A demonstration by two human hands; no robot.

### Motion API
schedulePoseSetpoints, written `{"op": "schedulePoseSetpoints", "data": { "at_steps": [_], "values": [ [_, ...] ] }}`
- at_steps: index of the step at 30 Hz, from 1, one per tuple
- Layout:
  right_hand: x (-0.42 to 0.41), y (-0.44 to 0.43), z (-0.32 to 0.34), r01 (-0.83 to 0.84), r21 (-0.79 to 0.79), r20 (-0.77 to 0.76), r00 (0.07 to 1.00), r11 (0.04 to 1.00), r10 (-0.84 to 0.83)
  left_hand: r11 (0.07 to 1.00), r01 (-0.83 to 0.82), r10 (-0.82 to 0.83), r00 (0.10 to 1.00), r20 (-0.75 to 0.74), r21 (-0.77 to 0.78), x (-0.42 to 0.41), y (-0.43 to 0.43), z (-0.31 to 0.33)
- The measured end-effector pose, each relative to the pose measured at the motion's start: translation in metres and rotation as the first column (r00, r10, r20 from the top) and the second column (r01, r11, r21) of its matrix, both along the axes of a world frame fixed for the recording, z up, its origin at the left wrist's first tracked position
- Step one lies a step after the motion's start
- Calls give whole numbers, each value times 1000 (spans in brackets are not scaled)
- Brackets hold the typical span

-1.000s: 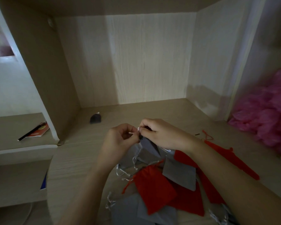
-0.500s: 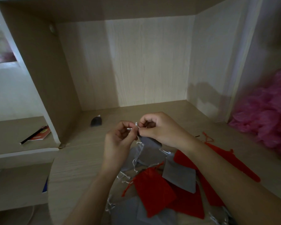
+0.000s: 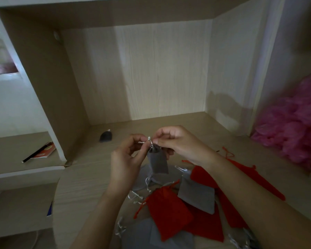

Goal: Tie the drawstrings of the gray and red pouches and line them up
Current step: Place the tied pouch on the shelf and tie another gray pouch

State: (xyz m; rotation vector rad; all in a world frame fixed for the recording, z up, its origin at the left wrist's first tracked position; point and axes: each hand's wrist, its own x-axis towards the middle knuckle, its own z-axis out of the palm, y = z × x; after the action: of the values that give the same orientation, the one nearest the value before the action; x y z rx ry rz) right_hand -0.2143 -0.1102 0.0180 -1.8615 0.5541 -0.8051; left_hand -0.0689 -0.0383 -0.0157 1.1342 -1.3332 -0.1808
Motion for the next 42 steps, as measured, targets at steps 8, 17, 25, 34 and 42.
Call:
{"op": "schedulePoseSetpoints", "data": {
  "at_steps": [8,17,25,34,42],
  "values": [
    [-2,-1,3,27,-99,129,992,995,-14,995,94,-100,983,-155,-46,-7,2,0],
    [1,0,3,29,-105,166,986,994,-11,975,204,-220,927,-303,-84,-10,1,1],
    [3,2,1,63,-138,154,987,988,-42,968,241,-248,902,-352,-66,-3,-1,2],
    [15,12,-4,116,-187,250,966,976,-67,975,-93,58,983,-175,-201,8,-2,-3],
    [19,16,-7,190,-221,287,950,956,-122,967,-142,124,988,-96,-213,7,0,2]
  ]
}}
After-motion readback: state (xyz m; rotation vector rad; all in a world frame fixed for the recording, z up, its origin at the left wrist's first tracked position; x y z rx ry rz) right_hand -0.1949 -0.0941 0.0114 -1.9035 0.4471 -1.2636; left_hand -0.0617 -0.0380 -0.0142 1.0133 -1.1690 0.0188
